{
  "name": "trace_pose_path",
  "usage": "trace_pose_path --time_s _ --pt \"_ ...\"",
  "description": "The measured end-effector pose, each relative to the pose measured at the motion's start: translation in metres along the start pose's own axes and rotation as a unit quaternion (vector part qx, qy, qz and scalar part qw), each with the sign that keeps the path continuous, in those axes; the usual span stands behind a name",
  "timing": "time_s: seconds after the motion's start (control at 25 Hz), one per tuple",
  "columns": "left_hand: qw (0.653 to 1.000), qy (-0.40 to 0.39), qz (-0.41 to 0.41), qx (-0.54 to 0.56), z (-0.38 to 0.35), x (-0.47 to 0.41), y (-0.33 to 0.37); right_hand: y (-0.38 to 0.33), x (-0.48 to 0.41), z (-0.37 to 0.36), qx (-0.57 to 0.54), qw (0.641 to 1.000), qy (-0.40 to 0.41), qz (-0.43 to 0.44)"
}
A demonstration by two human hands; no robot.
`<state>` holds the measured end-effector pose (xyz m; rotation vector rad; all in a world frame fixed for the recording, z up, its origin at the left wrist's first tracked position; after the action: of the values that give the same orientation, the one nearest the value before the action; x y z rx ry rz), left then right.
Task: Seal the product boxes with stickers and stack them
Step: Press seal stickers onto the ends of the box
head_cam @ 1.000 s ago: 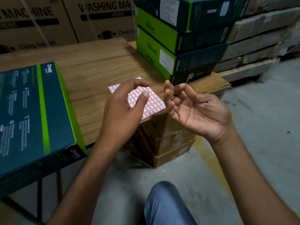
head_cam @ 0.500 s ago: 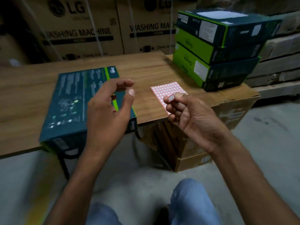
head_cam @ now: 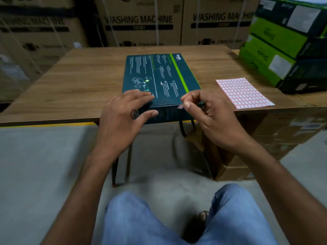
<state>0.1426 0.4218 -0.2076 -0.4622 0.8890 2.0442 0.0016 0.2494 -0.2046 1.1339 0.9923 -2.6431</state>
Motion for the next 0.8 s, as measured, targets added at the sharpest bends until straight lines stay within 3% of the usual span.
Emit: trace_pose_path --time_s 0.32,0.8 --pt "0.997 0.044 -0.001 0.058 -0.026 -0.008 -0.006 0.014 -0.010 -0.024 0.145 0.989 -0.033 0.024" --pt "0.993 0.070 -0.011 0.093 -0.028 -0.006 -0.012 0.008 -0.015 -0.033 0.210 0.977 -0.037 0.029"
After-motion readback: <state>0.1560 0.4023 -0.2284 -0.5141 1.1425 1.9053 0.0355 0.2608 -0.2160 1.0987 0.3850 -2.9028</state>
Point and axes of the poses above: each hand's wrist, its own x-axis away from the middle knuckle, its own z-axis out of the back of the hand, y = z × x, the point moved 7 cm from there along -x, towards the middle knuckle, and after that the axes turned 12 degrees about z, right-handed, at the moved point
